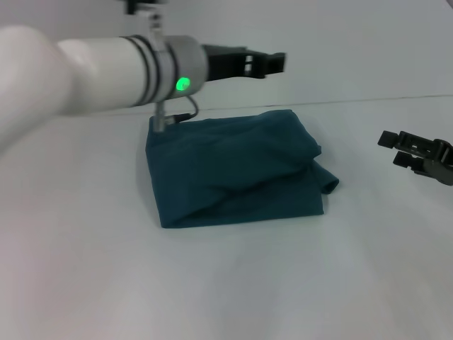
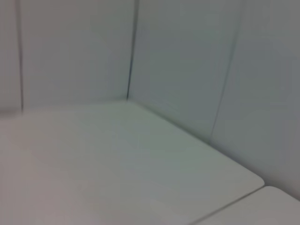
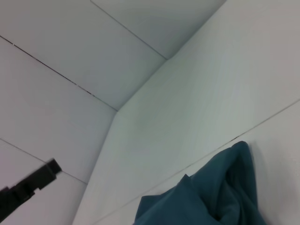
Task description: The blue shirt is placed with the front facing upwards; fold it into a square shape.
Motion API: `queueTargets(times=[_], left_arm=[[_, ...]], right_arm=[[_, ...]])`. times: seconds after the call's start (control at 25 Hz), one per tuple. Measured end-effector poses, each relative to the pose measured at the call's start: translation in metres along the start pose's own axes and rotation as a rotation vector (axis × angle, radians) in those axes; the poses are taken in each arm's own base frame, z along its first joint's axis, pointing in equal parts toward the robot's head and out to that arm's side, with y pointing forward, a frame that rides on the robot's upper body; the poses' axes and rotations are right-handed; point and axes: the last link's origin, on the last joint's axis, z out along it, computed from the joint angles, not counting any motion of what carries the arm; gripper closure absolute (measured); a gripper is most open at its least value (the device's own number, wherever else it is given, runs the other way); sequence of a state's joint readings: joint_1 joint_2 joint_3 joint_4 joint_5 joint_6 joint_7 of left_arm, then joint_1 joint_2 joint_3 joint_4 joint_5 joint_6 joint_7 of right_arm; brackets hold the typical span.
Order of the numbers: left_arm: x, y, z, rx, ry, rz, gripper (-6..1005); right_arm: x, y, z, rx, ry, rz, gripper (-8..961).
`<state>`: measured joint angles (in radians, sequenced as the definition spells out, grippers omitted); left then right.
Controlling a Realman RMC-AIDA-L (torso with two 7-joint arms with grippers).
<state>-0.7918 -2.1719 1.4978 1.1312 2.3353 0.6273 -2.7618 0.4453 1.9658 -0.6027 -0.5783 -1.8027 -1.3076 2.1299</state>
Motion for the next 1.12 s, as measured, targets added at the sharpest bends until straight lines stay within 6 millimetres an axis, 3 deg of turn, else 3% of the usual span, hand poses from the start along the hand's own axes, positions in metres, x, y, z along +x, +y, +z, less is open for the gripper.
queueTargets(times=[0.04,0.28,0.52,0.84,1.12], left_arm=[[-0.005,-0.015,-0.007,-0.021,-0.042,-0.142,313],[-0.027,-0.048,-0.025,-0.097,-0.121,-0.453,316],[-0.058,-0.084,-0.043,-0.085,-0.134,-0.661,317],[-0.082,-0.089,-0.055,-0.144,-0.119,-0.623,319],[-0.089,-0.097,-0.083,-0.161,-0.101,-0.503,320]], right_arm=[[0.0,0.0,0.0,0.004,0.005,-0.002,53],[-0.001,-0.003,-0.003,0.018,0.023,-0.013,53],[-0.001,-0.004,-0.006,0.029,0.047,-0.025,53],[-0.017,-0.003,-0.008,0.064,0.09,-0.107,54],[-0.056,0.014,0.012,0.132,0.183,-0.204,54]])
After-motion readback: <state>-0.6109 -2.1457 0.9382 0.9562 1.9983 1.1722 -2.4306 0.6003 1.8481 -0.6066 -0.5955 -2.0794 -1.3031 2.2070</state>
